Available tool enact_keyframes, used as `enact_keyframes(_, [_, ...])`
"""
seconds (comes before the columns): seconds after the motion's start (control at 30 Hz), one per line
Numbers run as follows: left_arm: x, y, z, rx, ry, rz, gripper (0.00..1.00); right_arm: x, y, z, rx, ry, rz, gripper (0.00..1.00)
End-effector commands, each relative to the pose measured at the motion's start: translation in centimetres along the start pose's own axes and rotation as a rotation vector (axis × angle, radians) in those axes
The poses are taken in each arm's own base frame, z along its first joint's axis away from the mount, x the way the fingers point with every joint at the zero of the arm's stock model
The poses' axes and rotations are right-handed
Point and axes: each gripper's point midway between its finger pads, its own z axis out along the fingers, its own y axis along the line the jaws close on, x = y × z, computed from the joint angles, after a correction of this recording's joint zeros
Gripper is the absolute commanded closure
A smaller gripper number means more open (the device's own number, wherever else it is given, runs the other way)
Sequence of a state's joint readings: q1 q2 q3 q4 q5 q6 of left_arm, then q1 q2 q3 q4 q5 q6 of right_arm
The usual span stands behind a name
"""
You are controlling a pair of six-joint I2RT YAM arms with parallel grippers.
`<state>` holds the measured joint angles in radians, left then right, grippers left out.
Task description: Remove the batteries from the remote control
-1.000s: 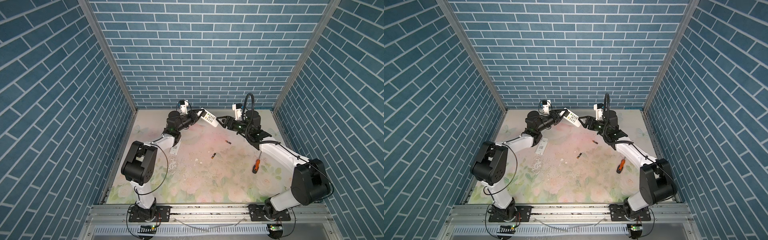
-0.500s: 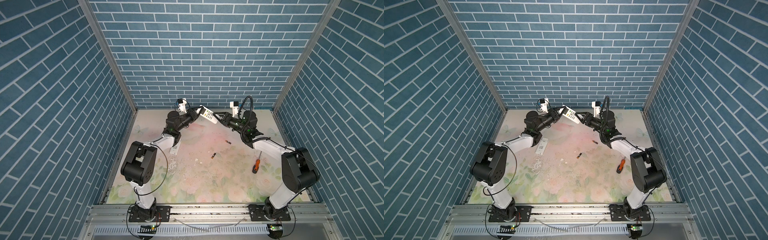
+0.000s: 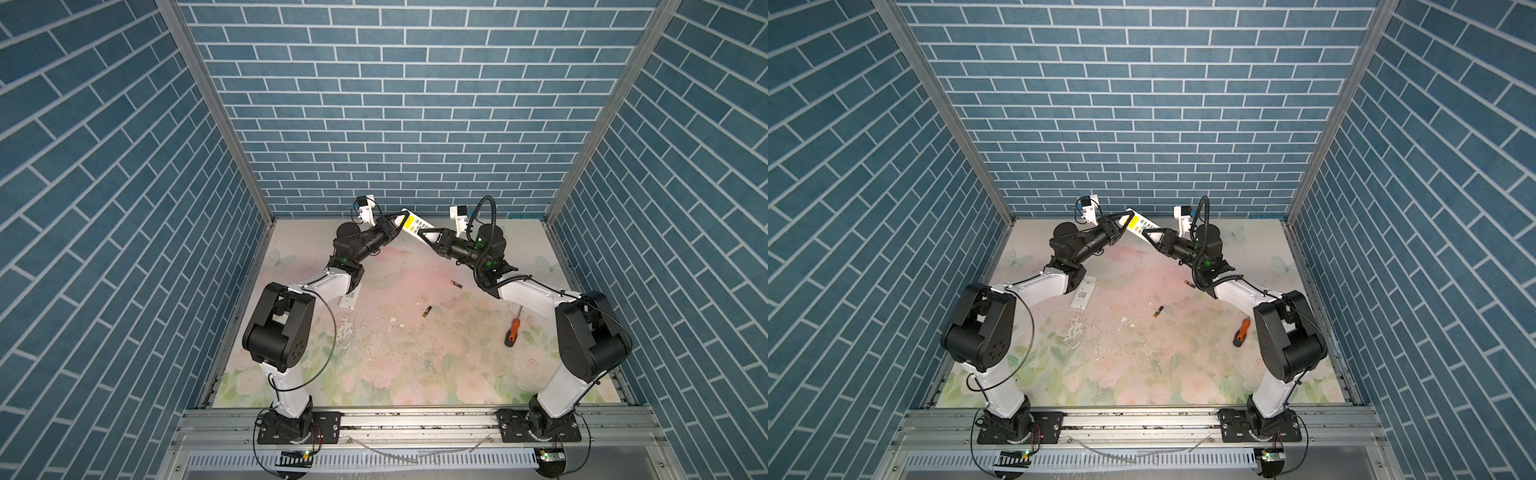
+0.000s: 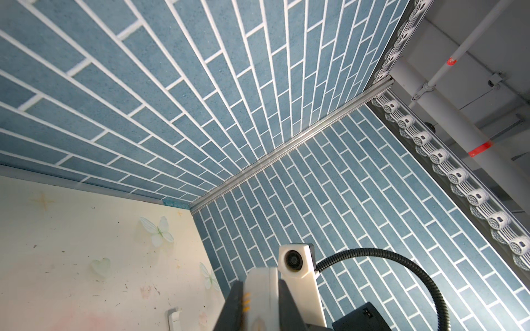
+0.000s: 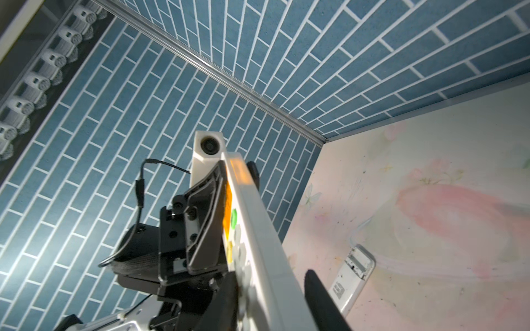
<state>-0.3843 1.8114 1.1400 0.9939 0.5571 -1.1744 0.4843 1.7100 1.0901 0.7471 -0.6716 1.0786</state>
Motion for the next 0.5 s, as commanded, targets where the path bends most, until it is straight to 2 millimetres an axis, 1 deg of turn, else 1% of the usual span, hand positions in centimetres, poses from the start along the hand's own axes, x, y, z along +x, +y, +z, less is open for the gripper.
enact_keyframes(0.0, [-0.4,-1.5,0.1,0.059,-0.022,0.041,1.00,-1.7,2.6,0.3,-0.056,-0.042,-0.071,0.69])
enact_keyframes(0.13, [0.1,-0.8,-0.2,0.050,-0.017,0.020,1.00,-1.7,2.7,0.3,-0.057,-0.039,-0.074,0.73])
enact_keyframes(0.23, [0.3,-0.6,-0.3,0.049,-0.014,0.011,1.00,-1.7,2.9,0.3,-0.061,-0.037,-0.080,0.75])
enact_keyframes(0.37, [0.4,-0.7,-0.3,0.050,-0.008,0.009,0.90,-1.6,2.9,0.4,-0.051,-0.026,-0.093,0.80])
enact_keyframes(0.47, [0.3,-0.9,-0.4,0.049,-0.008,0.012,0.78,-1.4,3.0,0.3,-0.043,-0.014,-0.105,0.82])
